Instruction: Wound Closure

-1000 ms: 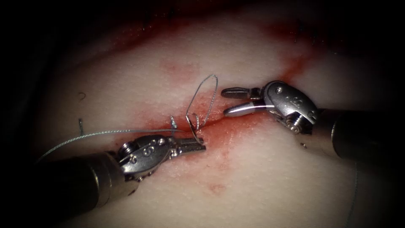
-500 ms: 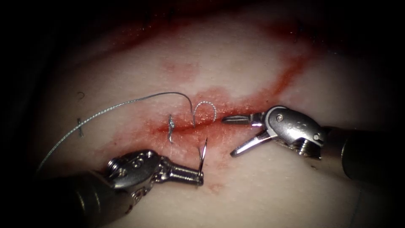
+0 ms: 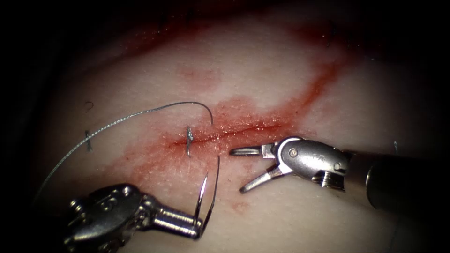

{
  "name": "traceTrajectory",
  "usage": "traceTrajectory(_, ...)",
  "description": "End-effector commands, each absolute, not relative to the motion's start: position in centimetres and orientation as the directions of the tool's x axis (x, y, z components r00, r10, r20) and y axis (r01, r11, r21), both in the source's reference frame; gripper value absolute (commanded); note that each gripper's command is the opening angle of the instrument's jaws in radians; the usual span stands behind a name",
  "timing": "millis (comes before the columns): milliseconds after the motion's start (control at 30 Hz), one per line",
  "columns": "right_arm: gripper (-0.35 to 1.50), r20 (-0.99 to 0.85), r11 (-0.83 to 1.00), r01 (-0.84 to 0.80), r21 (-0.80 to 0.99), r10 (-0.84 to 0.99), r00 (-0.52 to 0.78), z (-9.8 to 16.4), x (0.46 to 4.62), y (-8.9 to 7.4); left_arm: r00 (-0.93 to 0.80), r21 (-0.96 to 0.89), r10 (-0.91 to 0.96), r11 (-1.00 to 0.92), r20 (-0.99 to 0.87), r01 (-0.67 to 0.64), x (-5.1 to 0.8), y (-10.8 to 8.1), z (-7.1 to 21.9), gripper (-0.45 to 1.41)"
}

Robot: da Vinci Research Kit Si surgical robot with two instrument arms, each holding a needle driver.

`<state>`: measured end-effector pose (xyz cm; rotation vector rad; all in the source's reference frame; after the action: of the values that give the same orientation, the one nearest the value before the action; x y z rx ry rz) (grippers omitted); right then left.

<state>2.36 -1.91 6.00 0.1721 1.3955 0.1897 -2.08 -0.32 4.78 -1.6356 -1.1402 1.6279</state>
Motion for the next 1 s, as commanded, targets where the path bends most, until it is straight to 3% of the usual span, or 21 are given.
traceTrajectory(33,0.86,-0.962,0.977,-0.038,0.210,0.214,0.168,6.09,2.46,-1.90,-0.097,-0.855,0.856,-0.488,-0.508,0.174,-2.11,-0.34,4.82,-0.45)
traceTrajectory(333,0.67,-0.965,0.992,-0.065,0.110,0.123,0.231,6.35,2.65,-1.94,-0.081,-0.810,0.811,-0.562,-0.580,0.167,-2.01,-0.33,4.53,-0.45)
traceTrajectory(433,0.32,-0.966,0.993,-0.061,0.105,0.116,0.231,6.40,2.69,-1.96,-0.076,-0.793,0.794,-0.588,-0.604,0.160,-1.99,-0.33,4.45,-0.45)
traceTrajectory(467,0.02,-0.966,0.993,-0.062,0.103,0.115,0.232,6.42,2.70,-1.97,-0.072,-0.774,0.775,-0.614,-0.628,0.153,-1.98,-0.32,4.40,-0.45)
traceTrajectory(500,0.02,-0.966,0.993,-0.062,0.103,0.115,0.232,6.42,2.70,-1.97,-0.072,-0.774,0.775,-0.614,-0.628,0.153,-1.98,-0.32,4.40,-0.45)
traceTrajectory(533,-0.35,-0.965,0.992,-0.067,0.108,0.121,0.233,6.43,2.71,-1.96,-0.067,-0.747,0.747,-0.648,-0.661,0.150,-1.97,-0.32,4.35,-0.45)
traceTrajectory(733,-0.35,-0.942,0.986,-0.046,0.157,0.164,0.292,6.43,2.68,-1.97,-0.056,-0.615,0.613,-0.782,-0.788,0.100,-1.97,-0.28,4.16,-0.45)
traceTrajectory(1000,-0.35,-0.895,0.957,-0.033,0.287,0.280,0.347,6.12,2.55,-2.24,-0.119,-0.421,0.428,-0.903,-0.896,-0.085,-1.97,-0.37,4.15,-0.45)
